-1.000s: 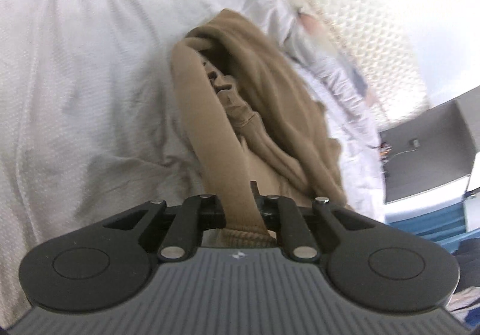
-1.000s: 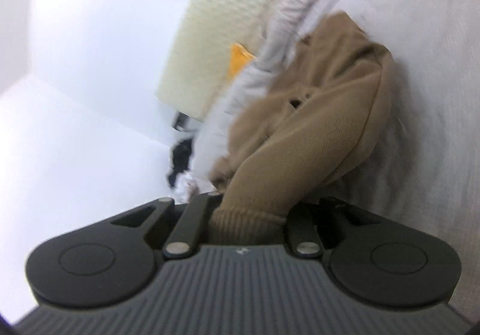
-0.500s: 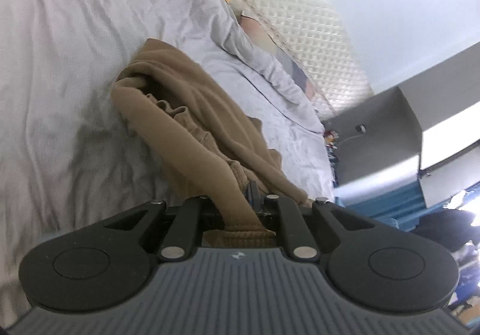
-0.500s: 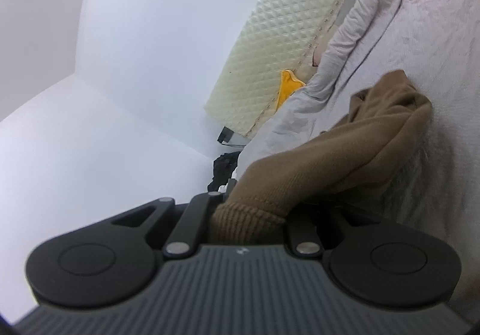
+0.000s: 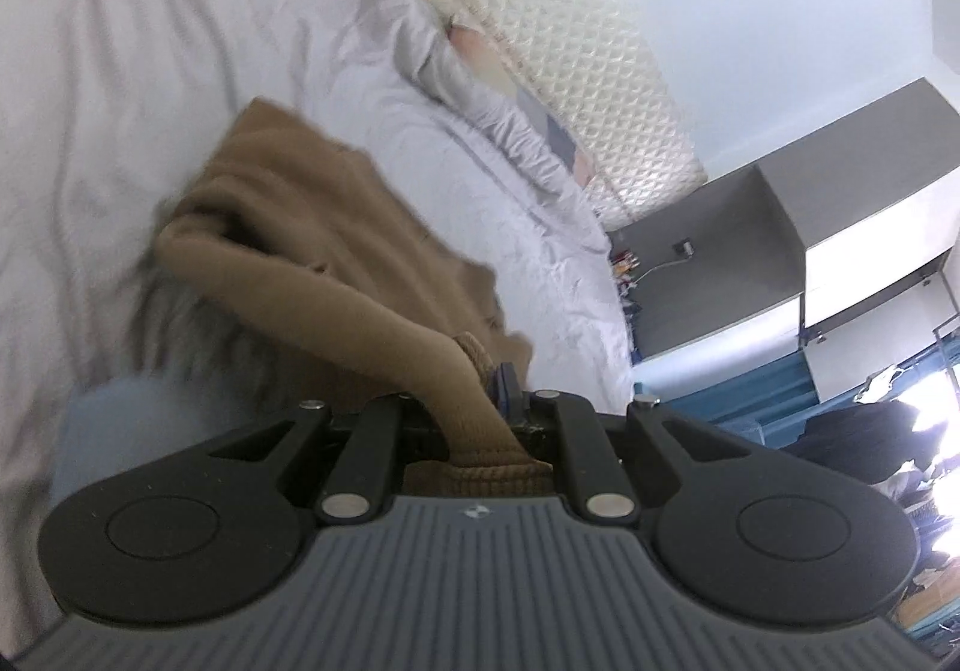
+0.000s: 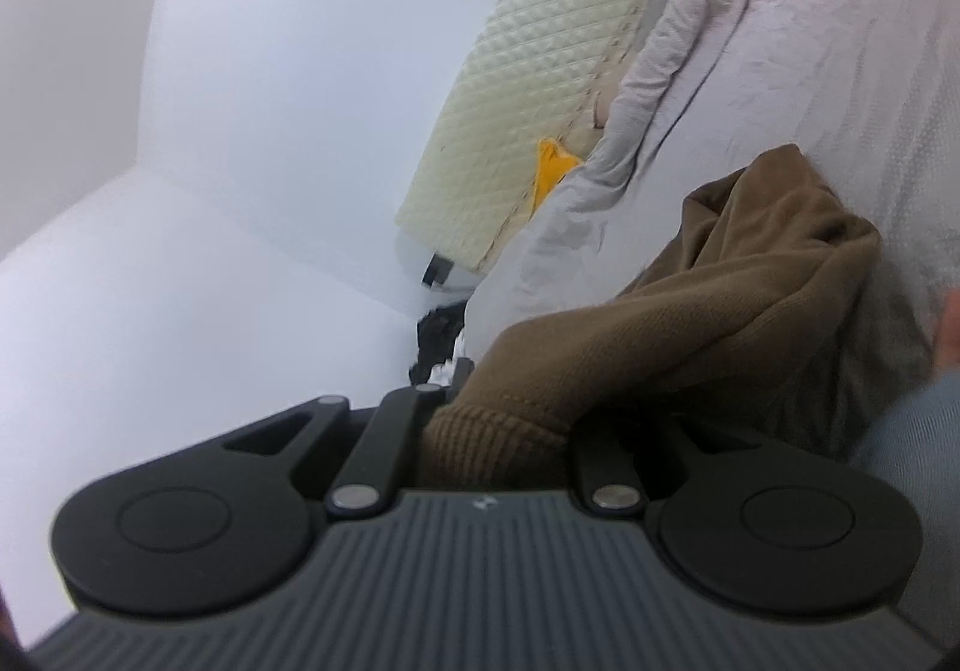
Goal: Fold large clothes
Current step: 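Lift the hem with both grippers and fold it toward the hood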
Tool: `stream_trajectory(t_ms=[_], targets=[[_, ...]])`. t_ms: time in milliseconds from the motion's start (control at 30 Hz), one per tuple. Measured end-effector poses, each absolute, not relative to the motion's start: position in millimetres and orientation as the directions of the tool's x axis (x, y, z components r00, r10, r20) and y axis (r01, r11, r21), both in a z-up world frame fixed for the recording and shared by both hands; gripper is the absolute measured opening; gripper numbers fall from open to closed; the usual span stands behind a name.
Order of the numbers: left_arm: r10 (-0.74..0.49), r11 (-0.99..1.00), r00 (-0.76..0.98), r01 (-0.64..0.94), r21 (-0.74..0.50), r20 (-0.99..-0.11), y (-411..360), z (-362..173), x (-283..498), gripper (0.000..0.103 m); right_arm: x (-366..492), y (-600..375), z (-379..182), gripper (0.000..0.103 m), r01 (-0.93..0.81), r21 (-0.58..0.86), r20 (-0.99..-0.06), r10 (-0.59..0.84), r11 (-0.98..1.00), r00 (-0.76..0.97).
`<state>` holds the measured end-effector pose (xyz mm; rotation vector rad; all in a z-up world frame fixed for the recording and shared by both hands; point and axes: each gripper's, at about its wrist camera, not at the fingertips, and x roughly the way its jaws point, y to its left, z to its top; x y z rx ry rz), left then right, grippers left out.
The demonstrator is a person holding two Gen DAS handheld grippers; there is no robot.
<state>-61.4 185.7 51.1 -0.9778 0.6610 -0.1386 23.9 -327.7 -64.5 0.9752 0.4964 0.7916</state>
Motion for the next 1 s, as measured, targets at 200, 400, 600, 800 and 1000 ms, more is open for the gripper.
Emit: stream_trajectory(t_ms=[200, 400, 600, 800, 1000], targets=[[-0.392, 0.485, 0.830, -0.181, -0.856, -0.397, 204.6, 65.4, 45.3, 0.019, 118.7, -311.4, -46.0, 0.016, -0.275, 0.920, -0.038, 0.764, 0.278, 0.645], [-0.348, 0.393, 0.817, -0.319, -0.862, -0.461, 229.5, 30.9, 165.0, 0.020, 217.0, -282.1, -55.1, 0.017, -0.064, 0.953, -0.173, 0.708, 0.295, 0.685], [-0.320, 0.354, 0.772, -0.441, -0.825, -0.549, 254.2, -27.2, 249.3, 0.021, 291.3, -251.8, -92.3, 0.017, 0.088, 0.937, -0.299, 0.646, 0.338, 0.702], [-0.292, 0.471, 0.715, -0.470, -0.746, -0.635, 266.4, -83.5, 317.5, 0.021, 357.6, -228.0, -138.9, 0.017, 0.158, 0.904, -0.391, 0.619, 0.397, 0.681], [-0.290, 0.529, 0.655, -0.497, -0.687, -0.697, 272.3, -140.0, 373.4, 0.021, 402.5, -216.2, -191.5, 0.018, 0.219, 0.881, -0.452, 0.609, 0.420, 0.652]])
